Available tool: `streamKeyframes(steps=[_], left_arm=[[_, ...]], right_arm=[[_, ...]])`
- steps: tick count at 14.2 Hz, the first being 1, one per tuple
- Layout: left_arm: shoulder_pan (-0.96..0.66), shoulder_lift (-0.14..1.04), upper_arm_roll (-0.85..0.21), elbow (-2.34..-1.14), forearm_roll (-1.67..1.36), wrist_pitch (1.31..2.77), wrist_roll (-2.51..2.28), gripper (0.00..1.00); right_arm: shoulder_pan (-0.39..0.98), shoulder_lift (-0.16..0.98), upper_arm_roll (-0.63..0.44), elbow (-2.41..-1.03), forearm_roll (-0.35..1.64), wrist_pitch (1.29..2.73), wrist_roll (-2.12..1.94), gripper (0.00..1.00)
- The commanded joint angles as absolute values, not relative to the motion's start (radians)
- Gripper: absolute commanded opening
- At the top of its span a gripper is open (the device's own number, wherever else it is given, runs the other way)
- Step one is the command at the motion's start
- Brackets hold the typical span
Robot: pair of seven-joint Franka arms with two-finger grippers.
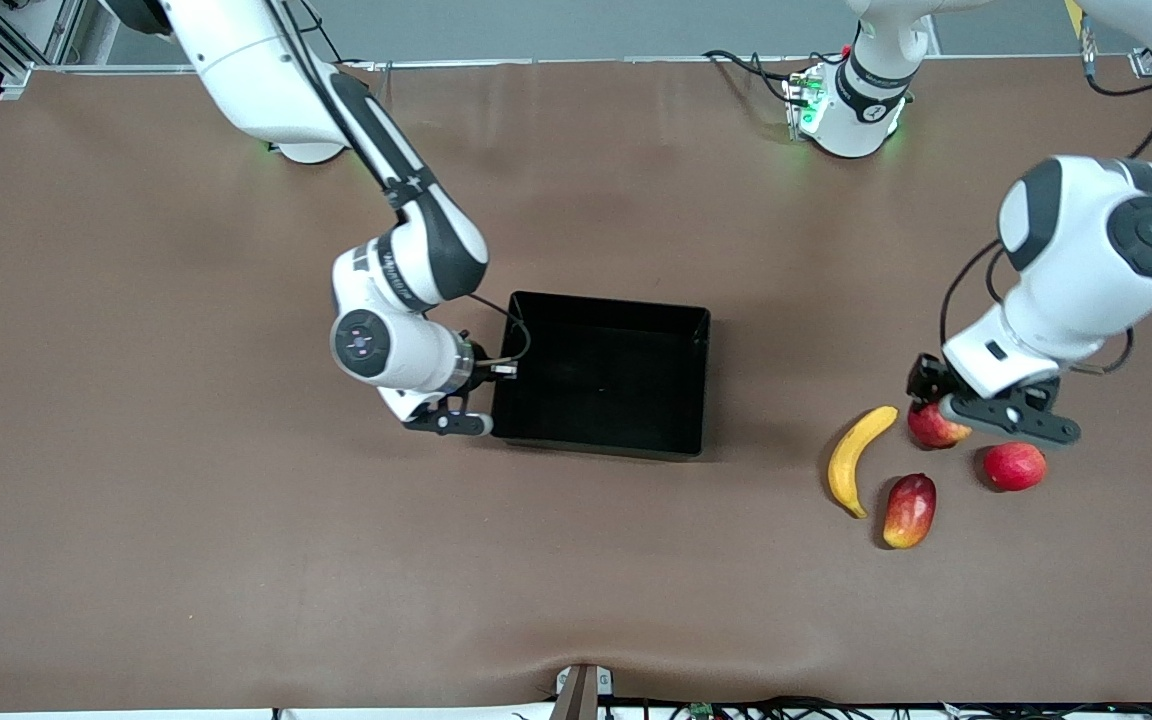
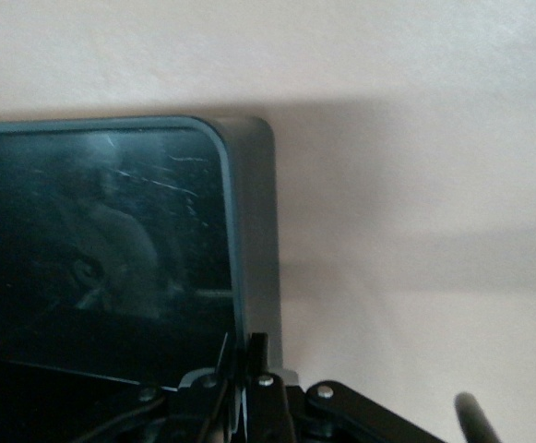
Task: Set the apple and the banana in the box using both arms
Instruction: 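Carry the apple over the black tray while the right gripper withdraws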
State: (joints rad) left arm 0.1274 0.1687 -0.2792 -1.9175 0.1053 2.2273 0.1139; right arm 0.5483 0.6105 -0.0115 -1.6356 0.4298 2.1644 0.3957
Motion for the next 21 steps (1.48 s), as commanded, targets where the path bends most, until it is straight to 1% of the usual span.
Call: streamKeyframes(steps=[1,2,3,5,8,9,11,13,15,18,21], left_arm=[[0.137,0.06,-0.34,-2.04,0.104,2.233,0.052,0.0],[0.138,0.054,-0.366,-2.054,0.103,2.233,0.051,0.0],[0.138,0.048,-0.388,-2.059,0.103,2.233,0.046,0.0],[0.137,0.046,-0.428,-2.069,0.103,2.233,0.009,0.0],[0.132,0.055,-0.504,-2.095,0.104,2.256,-0.084,0.0],[0.13,0.061,-0.524,-2.106,0.104,2.284,-0.104,0.0],[0.127,0.093,-0.564,-2.123,0.104,2.342,-0.152,0.0],[0.117,0.132,-0.601,-2.123,0.11,2.385,-0.219,0.0],[0.054,0.166,-0.604,-2.117,0.126,2.408,-0.334,0.0],[-0.017,0.233,-0.604,-2.085,0.217,2.43,-0.49,0.0],[-0.077,0.328,-0.604,-2.027,0.351,2.43,-0.634,0.0]], right_arm=[[0.555,0.624,-0.02,-1.591,0.46,2.155,0.402,0.06],[0.546,0.627,-0.02,-1.569,0.451,2.143,0.4,0.9],[0.539,0.626,-0.021,-1.559,0.439,2.134,0.396,1.0],[0.529,0.623,-0.032,-1.496,0.433,2.039,0.399,1.0],[0.462,0.617,-0.067,-1.347,0.41,1.82,0.394,1.0],[0.431,0.617,-0.072,-1.295,0.39,1.743,0.39,1.0],[0.373,0.615,-0.072,-1.227,0.356,1.654,0.385,1.0],[0.307,0.608,-0.075,-1.194,0.354,1.582,0.385,1.0],[0.246,0.559,-0.089,-1.187,0.325,1.504,0.387,1.0],[0.184,0.476,-0.086,-1.187,0.182,1.473,0.367,1.0],[0.15,0.395,-0.087,-1.195,0.114,1.439,0.279,1.0]])
